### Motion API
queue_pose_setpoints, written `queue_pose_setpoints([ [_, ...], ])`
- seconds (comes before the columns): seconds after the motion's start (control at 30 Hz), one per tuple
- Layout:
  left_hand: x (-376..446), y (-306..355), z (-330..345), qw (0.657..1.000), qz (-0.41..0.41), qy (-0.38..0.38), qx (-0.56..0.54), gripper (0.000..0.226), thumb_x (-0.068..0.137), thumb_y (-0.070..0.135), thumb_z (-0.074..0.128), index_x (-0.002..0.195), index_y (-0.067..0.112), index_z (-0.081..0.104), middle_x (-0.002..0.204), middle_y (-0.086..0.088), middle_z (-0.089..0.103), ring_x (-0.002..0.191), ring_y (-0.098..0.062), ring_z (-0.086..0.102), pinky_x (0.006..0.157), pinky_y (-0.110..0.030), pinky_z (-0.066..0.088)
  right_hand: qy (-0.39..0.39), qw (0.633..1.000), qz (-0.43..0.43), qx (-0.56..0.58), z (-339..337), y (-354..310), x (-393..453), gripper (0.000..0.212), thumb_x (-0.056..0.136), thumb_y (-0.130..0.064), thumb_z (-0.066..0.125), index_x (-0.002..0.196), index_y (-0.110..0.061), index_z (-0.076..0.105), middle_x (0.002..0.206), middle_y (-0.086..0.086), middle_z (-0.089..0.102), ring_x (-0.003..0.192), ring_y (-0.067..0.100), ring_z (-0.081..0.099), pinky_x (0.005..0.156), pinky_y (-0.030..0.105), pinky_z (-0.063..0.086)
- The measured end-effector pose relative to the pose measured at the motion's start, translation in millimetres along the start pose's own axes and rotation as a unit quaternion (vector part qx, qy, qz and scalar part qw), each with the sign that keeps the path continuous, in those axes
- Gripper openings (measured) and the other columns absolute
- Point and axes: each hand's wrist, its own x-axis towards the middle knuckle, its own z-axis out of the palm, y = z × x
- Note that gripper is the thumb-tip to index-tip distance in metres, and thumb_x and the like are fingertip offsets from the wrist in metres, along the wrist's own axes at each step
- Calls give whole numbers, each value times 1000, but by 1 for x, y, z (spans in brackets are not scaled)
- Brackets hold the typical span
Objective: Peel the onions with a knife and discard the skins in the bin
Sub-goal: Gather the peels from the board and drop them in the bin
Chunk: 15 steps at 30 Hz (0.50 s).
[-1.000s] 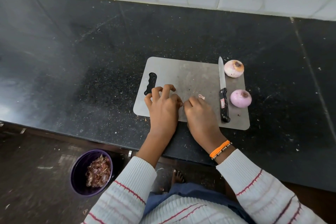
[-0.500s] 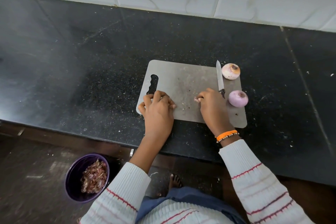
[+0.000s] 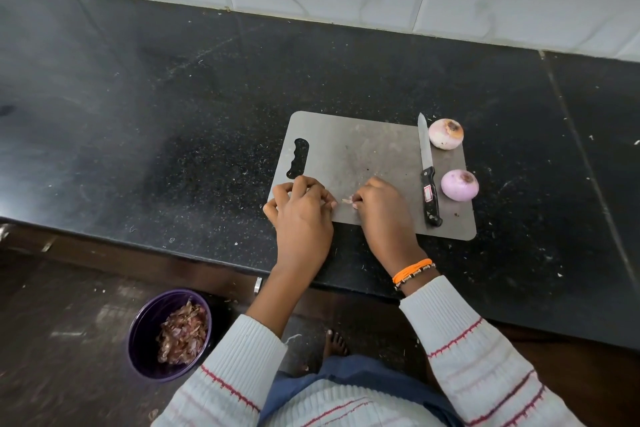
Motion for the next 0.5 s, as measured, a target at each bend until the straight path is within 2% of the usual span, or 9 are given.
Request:
queue_pose_setpoints([
  [0.2, 0, -1, -2, 1000, -6, -1, -3, 11, 89, 14, 55, 90, 12, 66, 118, 3, 55, 112, -24, 34, 79, -28, 9, -21, 999, 17, -21, -4, -6, 7, 11, 89, -9, 56, 94, -7, 65, 96, 10, 62, 87, 23, 57, 69, 28, 42],
  [0.3, 1, -2, -4, 1000, -11, -1, 0, 11, 89, 15, 54, 91, 13, 65, 119, 3, 54, 113, -25, 33, 80, -29, 11, -12, 996, 50, 76, -9, 2, 12, 8, 81, -9, 63, 88, -12, 64, 80, 5, 64, 75, 18, 60, 63, 27, 44],
  [0.37, 1, -3, -6, 1000, -15, 2, -2, 11, 89, 16, 54, 92, 13, 65, 119, 3, 54, 114, -25, 33, 80, -28, 10, -6, 988, 72, 139, -12, 8, 15, 14, 79, -6, 64, 89, -15, 68, 76, 2, 66, 73, 16, 61, 68, 31, 52],
  [0.4, 2, -4, -6, 1000, -18, 0, -2, 12, 90, 17, 54, 92, 14, 65, 120, 4, 53, 114, -24, 33, 79, -28, 10, -6, 986, 76, 149, -13, 9, 16, 15, 80, -6, 62, 90, -15, 70, 79, 2, 68, 75, 14, 62, 71, 32, 54],
  [0.5, 2, -4, -7, 1000, -26, -7, -2, 12, 90, 18, 53, 94, 16, 64, 121, 6, 52, 116, -22, 31, 79, -26, 9, -9, 988, 63, 144, -13, 5, 18, 17, 86, -7, 58, 93, -12, 73, 94, 4, 71, 83, 12, 62, 74, 22, 49],
])
